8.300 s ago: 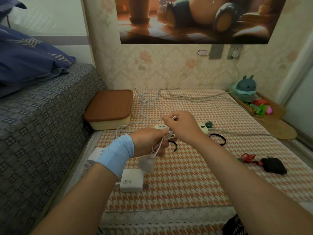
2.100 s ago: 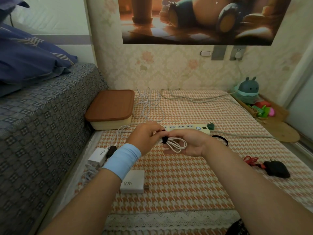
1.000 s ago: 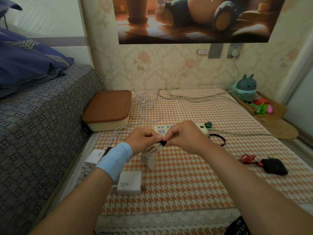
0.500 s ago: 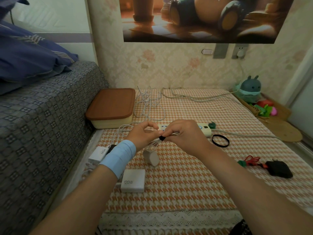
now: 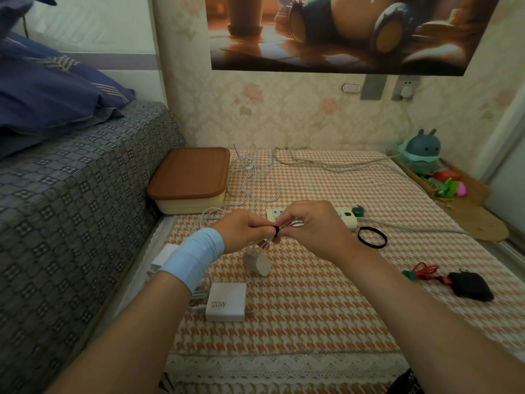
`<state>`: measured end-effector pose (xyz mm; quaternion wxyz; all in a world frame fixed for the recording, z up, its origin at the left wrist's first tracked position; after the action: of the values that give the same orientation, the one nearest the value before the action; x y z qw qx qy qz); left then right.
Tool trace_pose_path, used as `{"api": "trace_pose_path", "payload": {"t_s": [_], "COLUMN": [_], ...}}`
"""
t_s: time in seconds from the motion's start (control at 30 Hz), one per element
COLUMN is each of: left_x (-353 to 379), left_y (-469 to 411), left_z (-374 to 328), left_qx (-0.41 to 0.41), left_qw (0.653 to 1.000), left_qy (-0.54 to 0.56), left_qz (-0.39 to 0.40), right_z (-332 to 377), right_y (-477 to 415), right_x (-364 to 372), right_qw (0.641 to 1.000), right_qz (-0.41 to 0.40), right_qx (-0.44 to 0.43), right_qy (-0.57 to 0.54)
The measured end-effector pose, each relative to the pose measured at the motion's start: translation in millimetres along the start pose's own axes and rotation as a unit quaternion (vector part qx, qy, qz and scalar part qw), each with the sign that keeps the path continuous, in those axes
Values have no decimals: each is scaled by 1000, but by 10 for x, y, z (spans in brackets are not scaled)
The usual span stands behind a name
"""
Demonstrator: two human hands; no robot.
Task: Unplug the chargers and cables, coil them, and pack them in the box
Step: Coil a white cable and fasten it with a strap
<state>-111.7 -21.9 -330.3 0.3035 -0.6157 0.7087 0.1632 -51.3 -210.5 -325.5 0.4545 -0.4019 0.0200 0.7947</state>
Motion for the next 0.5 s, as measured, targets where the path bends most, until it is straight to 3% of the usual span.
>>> {"api": "trace_pose_path", "payload": {"t_s": [0.13, 0.5], "left_x": [17, 157], "left_y": [3, -28], "left_z": [33, 28], "left_qx": [-12, -101], "left_qw": [998, 995], "left_qy": [-59, -1], "left_qz": [30, -28], "right_z": [-20, -37], "right_y": [7, -11], "right_x": [48, 42], "right_qw": [995, 980], "right_qz": [59, 144], "right_qx": [69, 104], "right_qy": [29, 89]}}
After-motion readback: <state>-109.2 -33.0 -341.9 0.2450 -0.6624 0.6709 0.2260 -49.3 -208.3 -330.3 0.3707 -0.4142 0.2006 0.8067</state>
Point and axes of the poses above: each hand's wrist, its own y-axis away from the middle knuckle, its own x-axis out of the palm, z = x × y, the point moved 1 cm from there along -y, towards the middle knuckle, and after that the axes turned 13 degrees about x, right-handed, at the moved point
